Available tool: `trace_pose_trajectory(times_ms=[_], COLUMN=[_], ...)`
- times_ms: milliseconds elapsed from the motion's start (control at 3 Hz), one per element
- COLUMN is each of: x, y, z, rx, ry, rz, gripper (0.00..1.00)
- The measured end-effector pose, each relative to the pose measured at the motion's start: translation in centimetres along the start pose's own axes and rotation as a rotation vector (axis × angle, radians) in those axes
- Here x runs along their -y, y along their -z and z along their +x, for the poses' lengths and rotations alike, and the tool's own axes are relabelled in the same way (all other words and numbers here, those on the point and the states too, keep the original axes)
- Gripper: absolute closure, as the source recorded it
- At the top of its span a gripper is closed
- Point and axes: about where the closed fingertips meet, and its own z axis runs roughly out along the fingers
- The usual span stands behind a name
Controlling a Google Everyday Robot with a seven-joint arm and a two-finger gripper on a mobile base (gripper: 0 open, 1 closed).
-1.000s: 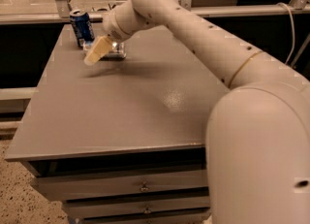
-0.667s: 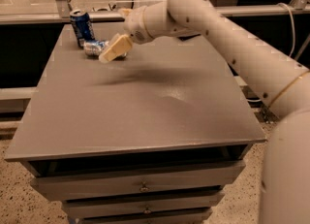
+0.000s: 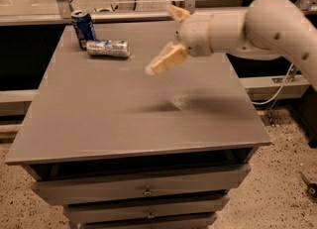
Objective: Move redbull can near pepsi can
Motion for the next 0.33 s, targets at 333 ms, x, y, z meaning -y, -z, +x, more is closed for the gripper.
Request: trace_pose_trajectory(times_ms=[333], x=[0.63], y=[1.61], z=[0.92], rx=[-0.015], ry=[-0.015], rz=[0.03], gripper=[0.0])
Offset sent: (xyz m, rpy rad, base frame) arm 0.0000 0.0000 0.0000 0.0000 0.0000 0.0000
